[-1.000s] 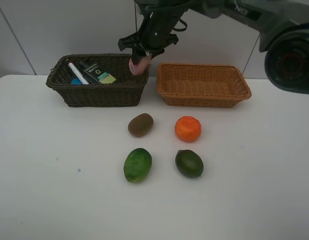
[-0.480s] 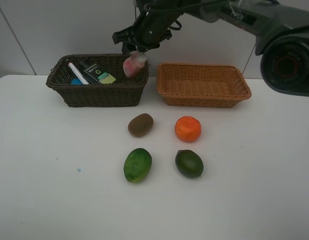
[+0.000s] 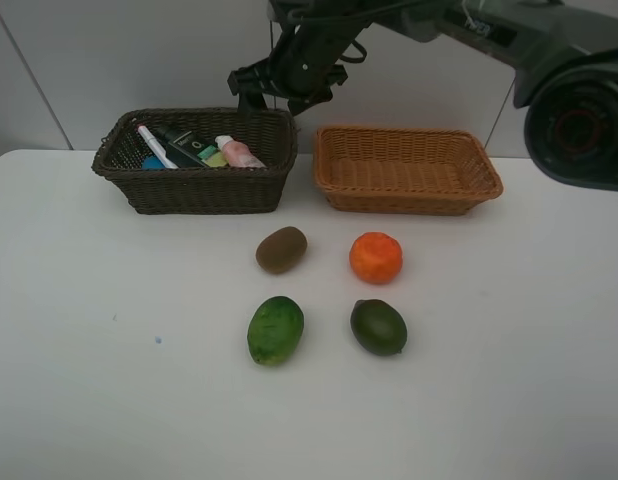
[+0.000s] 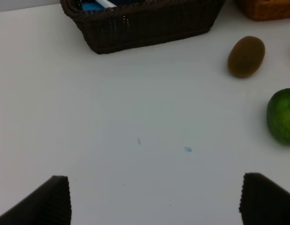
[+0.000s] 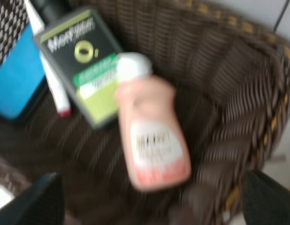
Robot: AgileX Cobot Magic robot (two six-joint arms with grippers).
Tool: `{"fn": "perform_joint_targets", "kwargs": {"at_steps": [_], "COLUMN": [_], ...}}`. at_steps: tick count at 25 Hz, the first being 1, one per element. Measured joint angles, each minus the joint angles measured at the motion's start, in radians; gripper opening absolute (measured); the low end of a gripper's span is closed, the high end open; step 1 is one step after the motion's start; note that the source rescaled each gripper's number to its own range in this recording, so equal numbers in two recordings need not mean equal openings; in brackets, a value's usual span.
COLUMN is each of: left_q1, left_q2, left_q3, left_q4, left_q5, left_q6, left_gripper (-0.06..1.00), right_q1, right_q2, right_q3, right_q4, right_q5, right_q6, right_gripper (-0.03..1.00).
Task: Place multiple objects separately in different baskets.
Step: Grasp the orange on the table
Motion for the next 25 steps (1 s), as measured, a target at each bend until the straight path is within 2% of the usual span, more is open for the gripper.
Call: {"fn": "perform_joint_targets", "kwargs": {"at_steps": [7, 12, 19, 25], "left_q1": [0.0, 0.0, 0.0, 0.0], "left_q2": [0.0, 0.0, 0.0, 0.0], "left_q3": [0.0, 0.0, 0.0, 0.0], "left_q4": [0.001, 0.001, 0.001, 0.001], "left_q5": [0.0, 0.0, 0.0, 0.0], "left_q6": [0.0, 0.0, 0.0, 0.0], "left_gripper": [0.96, 0.96, 0.96, 0.96], "right_q1": [-0.02, -0.068, -0.104, -0.055], "right_q2": [-0.144, -0.256, -0.427, -0.548], "right_q3": [0.0, 0.108, 0.431, 0.746], "right_q4": [-0.102, -0.124, -0.133, -0.132], "right_q5": [0.223, 0.24, 0.242, 0.247], "right_q6": [0.051, 0.051, 0.043, 0.042], "right_gripper": [0.94, 0.94, 0.94, 0.94]}}
